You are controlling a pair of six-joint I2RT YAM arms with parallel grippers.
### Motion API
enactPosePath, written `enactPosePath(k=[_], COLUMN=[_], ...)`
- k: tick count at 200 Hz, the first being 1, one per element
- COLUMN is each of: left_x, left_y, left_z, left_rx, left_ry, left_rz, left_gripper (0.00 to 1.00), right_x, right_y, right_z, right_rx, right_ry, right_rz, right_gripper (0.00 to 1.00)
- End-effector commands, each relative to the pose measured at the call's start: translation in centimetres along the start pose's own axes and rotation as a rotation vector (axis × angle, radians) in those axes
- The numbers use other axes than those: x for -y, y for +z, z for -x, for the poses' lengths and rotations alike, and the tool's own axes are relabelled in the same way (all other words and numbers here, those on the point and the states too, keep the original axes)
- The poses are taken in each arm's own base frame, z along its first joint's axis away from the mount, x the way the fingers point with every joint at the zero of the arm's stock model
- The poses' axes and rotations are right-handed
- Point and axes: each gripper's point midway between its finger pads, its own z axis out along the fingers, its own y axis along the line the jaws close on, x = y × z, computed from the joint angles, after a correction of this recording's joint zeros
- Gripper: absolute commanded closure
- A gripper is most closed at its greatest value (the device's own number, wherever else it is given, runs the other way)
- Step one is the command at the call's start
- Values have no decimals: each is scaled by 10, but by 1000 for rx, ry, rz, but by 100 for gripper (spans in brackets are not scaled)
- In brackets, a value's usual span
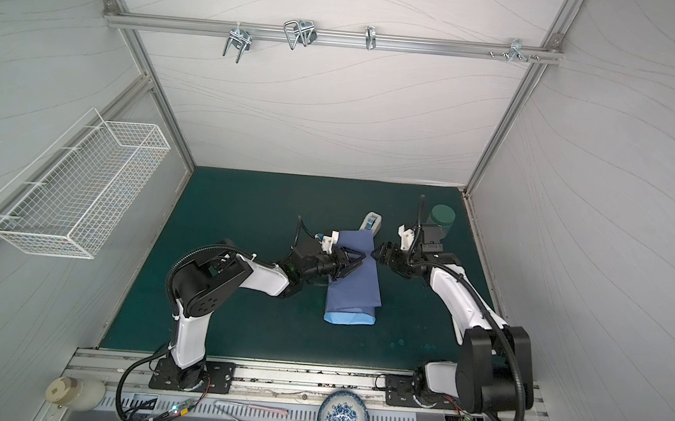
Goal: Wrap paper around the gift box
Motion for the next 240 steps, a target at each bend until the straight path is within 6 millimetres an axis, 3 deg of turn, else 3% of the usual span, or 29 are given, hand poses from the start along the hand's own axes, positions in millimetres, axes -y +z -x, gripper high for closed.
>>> enactPosePath(k=[1, 20, 44, 104, 159, 207, 232, 240], left_x=[-114, -112, -109, -106, -93, -46, -7, -7], left_y=[-18, -17, -18, -16, -13, -12, -23, -32], left_z=[-33, -33, -32, -30, -27, -6, 7, 9], left_rx=[-78, -82, -80, -73, -70, -27, 7, 12], left_ry=[-141, -134, -122, -116, -94, -2, 89, 111], left_rz=[365, 361, 361, 362, 350, 295, 265, 303], left_gripper=[59, 58, 56, 55, 54, 51, 42, 41], right_x=[8, 4, 2, -3, 33, 51, 54, 54], right_y=[-19, -19, -2, 34, 58, 63, 63, 63], right_z=[-5, -19, -33, -28, -52, -75, -80, -81], right_rx=[41, 28, -36, -109, -158, -195, -199, -202], right_ry=[6, 6, 18, 40, 84, 111, 113, 115], right_rz=[-50, 6, 73, 126, 19, -16, -25, -25], right_gripper=[18, 14, 12, 12, 24, 30, 32, 32])
